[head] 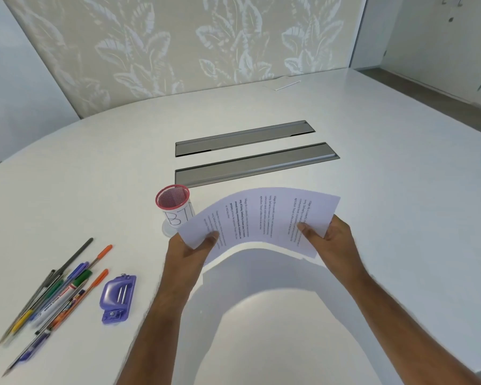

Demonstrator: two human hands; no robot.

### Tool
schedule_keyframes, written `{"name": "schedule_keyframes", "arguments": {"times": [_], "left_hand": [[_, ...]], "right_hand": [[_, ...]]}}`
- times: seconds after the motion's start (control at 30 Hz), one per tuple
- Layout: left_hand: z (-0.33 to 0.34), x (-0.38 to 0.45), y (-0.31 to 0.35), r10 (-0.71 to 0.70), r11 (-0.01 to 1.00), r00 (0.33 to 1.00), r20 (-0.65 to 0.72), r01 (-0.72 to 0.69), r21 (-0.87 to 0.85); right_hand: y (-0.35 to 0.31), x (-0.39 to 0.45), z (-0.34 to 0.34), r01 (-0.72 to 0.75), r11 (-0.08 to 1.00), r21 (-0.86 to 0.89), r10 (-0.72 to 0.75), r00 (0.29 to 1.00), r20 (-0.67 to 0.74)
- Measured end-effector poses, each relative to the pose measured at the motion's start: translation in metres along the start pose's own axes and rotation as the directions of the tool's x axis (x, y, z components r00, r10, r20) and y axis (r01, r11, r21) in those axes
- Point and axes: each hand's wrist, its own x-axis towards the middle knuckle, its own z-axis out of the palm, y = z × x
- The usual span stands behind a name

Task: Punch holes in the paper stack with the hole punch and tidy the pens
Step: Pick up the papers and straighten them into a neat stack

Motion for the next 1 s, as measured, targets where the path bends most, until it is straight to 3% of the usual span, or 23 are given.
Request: {"name": "schedule_keyframes", "arguments": {"times": [0.17,0.4,0.73,1.0], "left_hand": [[0.006,-0.008,-0.01,-0.056,0.998,0.998,0.024,0.056,0.005],[0.007,-0.011,0.001,0.062,0.997,0.998,0.028,-0.061,-0.048],[0.015,-0.012,-0.008,-0.043,0.999,0.999,-0.022,0.043,-0.004],[0.005,-0.008,-0.004,-0.071,0.996,0.996,-0.052,0.068,-0.052]], "right_hand": [[0.013,-0.007,0.004,-0.024,0.996,-0.082,0.027,0.999,0.044],[0.011,-0.003,0.003,0.001,0.997,-0.079,-0.002,1.0,-0.005],[0.023,-0.004,0.004,-0.017,0.995,-0.1,0.018,1.0,0.008],[0.027,0.0,-0.005,-0.091,0.994,0.058,0.089,0.996,0.025]]}}
